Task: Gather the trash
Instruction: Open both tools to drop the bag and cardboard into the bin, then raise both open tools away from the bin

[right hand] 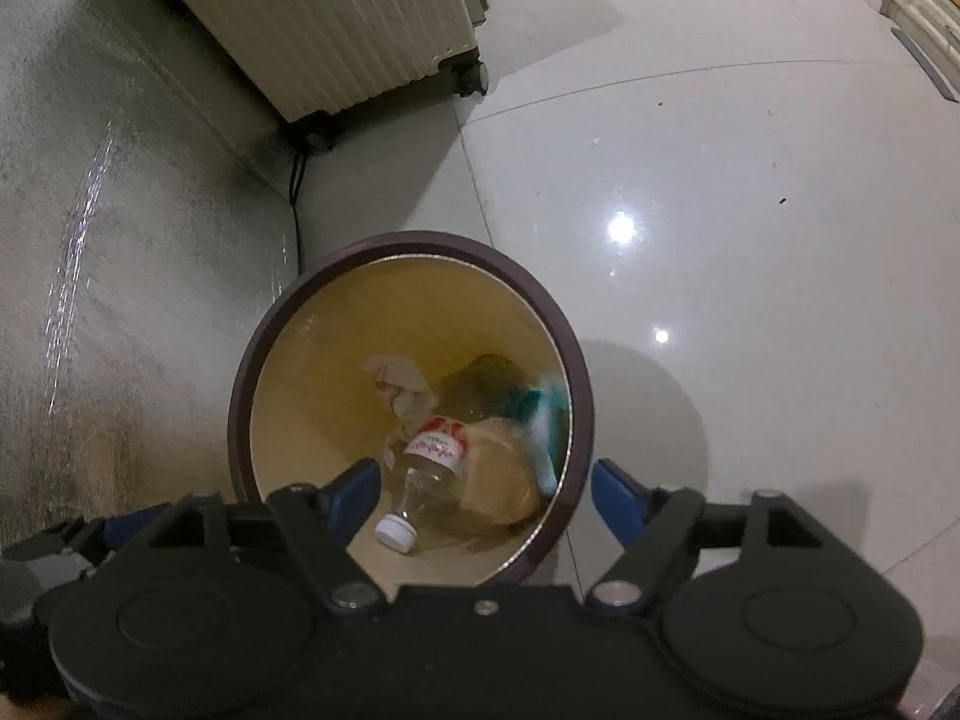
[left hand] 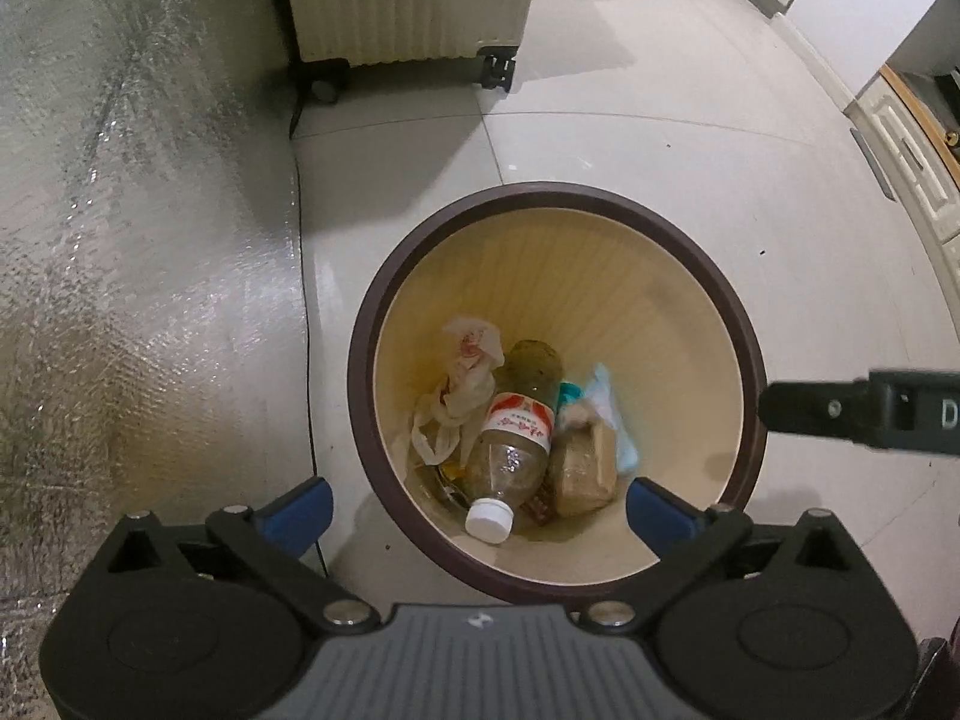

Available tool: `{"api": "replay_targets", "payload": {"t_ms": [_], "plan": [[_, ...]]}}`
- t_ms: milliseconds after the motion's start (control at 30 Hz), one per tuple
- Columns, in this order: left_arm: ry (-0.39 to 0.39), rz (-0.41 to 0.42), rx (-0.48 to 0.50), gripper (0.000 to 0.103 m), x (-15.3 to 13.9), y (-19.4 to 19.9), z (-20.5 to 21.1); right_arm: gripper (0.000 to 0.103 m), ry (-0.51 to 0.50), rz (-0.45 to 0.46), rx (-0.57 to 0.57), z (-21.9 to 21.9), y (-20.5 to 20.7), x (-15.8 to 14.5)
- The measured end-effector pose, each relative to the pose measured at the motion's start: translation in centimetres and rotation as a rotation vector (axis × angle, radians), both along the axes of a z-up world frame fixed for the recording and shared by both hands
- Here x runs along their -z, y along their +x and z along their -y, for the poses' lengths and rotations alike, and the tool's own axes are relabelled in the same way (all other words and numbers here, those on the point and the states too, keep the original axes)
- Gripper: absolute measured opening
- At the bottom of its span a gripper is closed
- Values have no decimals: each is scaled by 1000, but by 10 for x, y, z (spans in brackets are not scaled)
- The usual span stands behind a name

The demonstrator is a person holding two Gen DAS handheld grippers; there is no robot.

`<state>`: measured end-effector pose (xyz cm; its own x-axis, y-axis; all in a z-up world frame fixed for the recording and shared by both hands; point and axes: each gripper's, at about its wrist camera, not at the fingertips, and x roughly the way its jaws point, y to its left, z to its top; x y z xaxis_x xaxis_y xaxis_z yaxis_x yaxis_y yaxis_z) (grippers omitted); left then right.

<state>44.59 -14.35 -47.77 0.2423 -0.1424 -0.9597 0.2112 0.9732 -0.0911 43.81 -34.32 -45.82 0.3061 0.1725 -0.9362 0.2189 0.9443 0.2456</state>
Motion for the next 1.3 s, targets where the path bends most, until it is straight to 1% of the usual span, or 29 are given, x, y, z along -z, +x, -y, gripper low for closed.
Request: {"api": "replay_targets", "payload": {"t_ms": [167,267,500,700,767,800,900,1033,1100,1300], "plan": [[-6,7,-9,103,-6,-3,-2,78,-35,-1,-63,-1,-5,-6],[-5,1,-17,103,-9,-4,-6,78,-44,-4,-81,1,-8,-8],[2,16,-41,103,-22,-7,-14,80,-63,5,-114,4,-13,-16],[7,34,-55,103,-34,-14,-23,85,-83,19,-139,-1,-18,-22],[11,44,-59,103,-38,-15,-25,97,-83,35,-137,-2,-21,-25],[13,52,-63,103,-41,-16,-26,99,-82,40,-135,-2,-22,-27],[10,68,-68,103,-50,-20,-29,102,-94,53,-122,0,-26,-30],[24,85,-61,103,-60,-27,-32,103,-110,75,-94,5,-34,-37],[17,91,-64,103,-65,-31,-34,103,-125,82,-86,7,-38,-41],[8,116,-70,103,-83,-44,-40,103,-169,94,-102,2,-51,-53]]}}
